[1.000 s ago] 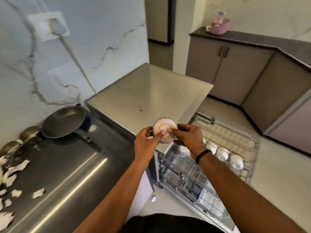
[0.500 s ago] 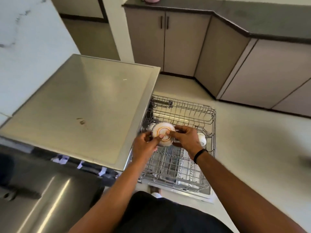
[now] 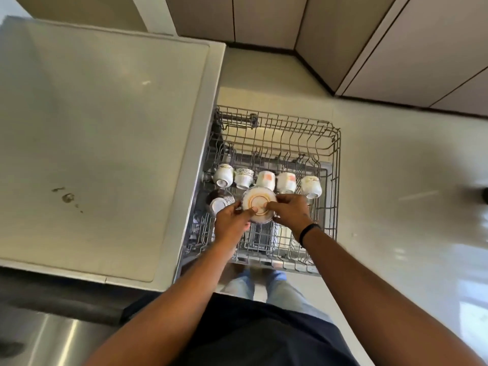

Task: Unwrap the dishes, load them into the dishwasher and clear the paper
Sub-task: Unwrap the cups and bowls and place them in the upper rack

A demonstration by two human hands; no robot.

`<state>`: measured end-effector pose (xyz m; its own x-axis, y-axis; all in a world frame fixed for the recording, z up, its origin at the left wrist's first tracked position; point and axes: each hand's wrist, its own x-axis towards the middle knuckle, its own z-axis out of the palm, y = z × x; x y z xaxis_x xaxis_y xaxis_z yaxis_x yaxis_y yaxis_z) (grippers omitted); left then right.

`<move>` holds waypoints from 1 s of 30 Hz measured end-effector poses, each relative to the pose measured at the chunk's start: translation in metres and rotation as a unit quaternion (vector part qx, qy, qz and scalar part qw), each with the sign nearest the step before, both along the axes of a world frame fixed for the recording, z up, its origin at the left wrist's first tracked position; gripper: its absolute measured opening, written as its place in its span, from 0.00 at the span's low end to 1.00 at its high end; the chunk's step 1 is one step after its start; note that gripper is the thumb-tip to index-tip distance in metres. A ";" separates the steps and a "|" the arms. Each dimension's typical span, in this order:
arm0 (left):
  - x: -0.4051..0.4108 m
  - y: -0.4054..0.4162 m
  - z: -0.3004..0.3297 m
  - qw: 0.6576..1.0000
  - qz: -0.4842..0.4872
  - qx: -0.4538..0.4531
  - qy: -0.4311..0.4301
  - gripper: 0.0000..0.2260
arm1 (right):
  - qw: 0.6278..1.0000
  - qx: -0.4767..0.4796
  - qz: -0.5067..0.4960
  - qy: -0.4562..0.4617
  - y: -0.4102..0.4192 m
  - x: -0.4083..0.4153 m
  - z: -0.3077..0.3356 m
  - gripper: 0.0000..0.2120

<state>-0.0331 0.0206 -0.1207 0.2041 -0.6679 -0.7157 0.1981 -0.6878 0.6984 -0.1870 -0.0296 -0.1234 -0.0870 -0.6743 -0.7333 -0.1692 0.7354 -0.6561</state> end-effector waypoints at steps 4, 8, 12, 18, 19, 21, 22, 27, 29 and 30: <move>0.001 -0.007 -0.030 0.997 0.050 0.058 0.030 0.04 | 0.998 0.013 0.044 0.037 -0.003 0.009 -0.038 0.13; 0.002 -0.014 -0.066 0.987 0.099 0.110 0.058 0.06 | 0.995 0.036 0.075 0.053 -0.005 0.018 -0.075 0.21; 0.003 -0.015 -0.103 0.974 0.159 0.156 0.030 0.12 | 0.990 0.057 0.102 0.079 -0.013 0.024 -0.095 0.14; 0.000 -0.020 -0.128 0.960 0.228 0.164 0.006 0.22 | 0.985 0.052 0.131 0.098 -0.029 0.034 -0.114 0.14; -0.001 -0.022 -0.129 0.957 0.235 0.169 0.004 0.21 | 0.985 0.050 0.133 0.103 -0.031 0.034 -0.114 0.15; -0.001 -0.026 -0.132 0.952 0.250 0.178 -0.001 0.18 | 0.984 0.052 0.133 0.109 -0.035 0.035 -0.117 0.16; -0.002 -0.028 -0.134 0.949 0.257 0.182 -0.002 0.17 | 0.984 0.056 0.129 0.109 -0.035 0.035 -0.120 0.16; -0.001 -0.034 -0.145 0.938 0.277 0.205 -0.027 0.15 | 0.981 0.072 0.117 0.139 -0.035 0.037 -0.133 0.14; -0.003 -0.036 -0.147 0.933 0.288 0.213 -0.028 0.14 | 0.980 0.081 0.111 0.141 -0.037 0.038 -0.137 0.15; -0.004 -0.037 -0.149 0.932 0.291 0.217 -0.027 0.14 | 0.980 0.086 0.110 0.140 -0.038 0.037 -0.139 0.15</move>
